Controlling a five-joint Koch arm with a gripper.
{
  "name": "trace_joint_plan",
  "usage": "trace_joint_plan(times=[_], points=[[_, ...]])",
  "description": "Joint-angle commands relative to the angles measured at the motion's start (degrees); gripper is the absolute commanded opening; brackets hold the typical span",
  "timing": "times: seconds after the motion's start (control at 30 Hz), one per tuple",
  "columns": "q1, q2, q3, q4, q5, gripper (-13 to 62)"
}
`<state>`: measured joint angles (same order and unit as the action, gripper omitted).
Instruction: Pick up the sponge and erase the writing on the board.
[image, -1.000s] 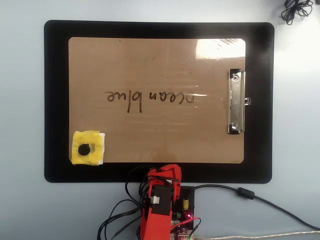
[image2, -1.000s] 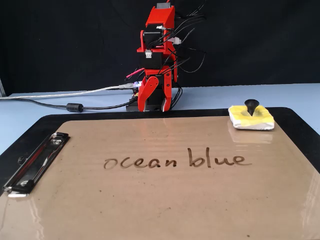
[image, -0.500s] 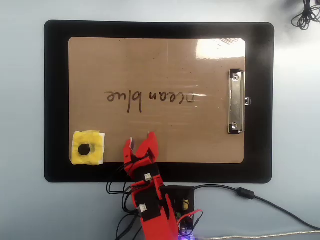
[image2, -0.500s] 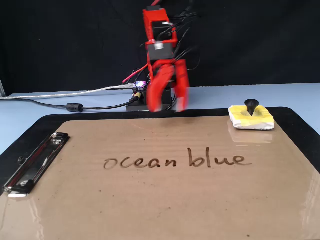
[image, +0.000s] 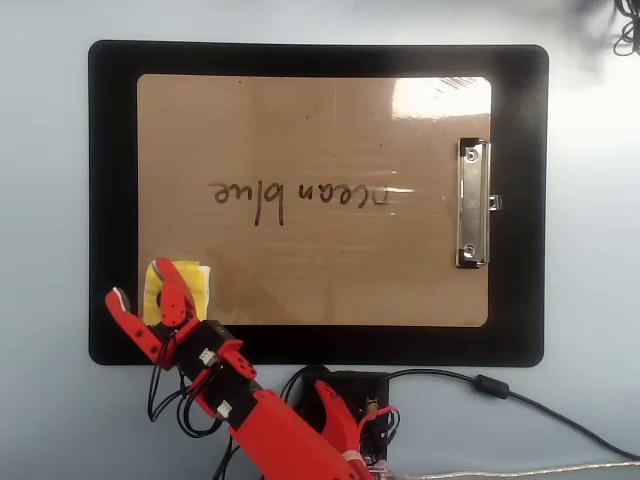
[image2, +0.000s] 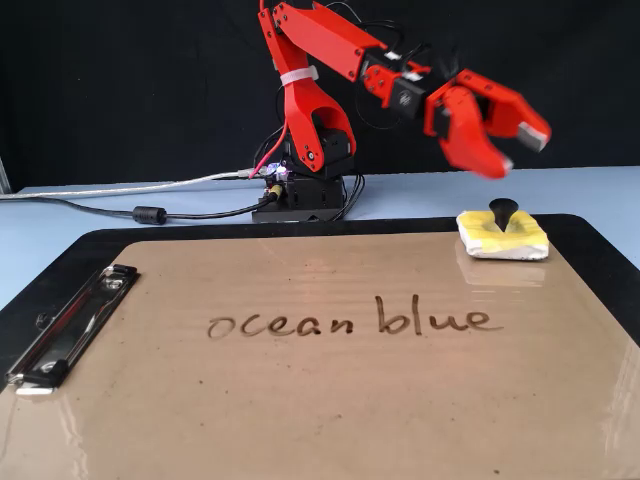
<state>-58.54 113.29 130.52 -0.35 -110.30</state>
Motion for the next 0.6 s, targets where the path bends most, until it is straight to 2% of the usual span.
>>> trace_joint_plan(times=[0.0,0.13,0.57], points=[[-4.2,-1.7,-2.6,-0.8,-0.4,33.6],[-4.6,-5.1,-2.0,-1.6,2.9,31.4],[-4.2,-5.4,8.0,-6.4,24.9,31.2]])
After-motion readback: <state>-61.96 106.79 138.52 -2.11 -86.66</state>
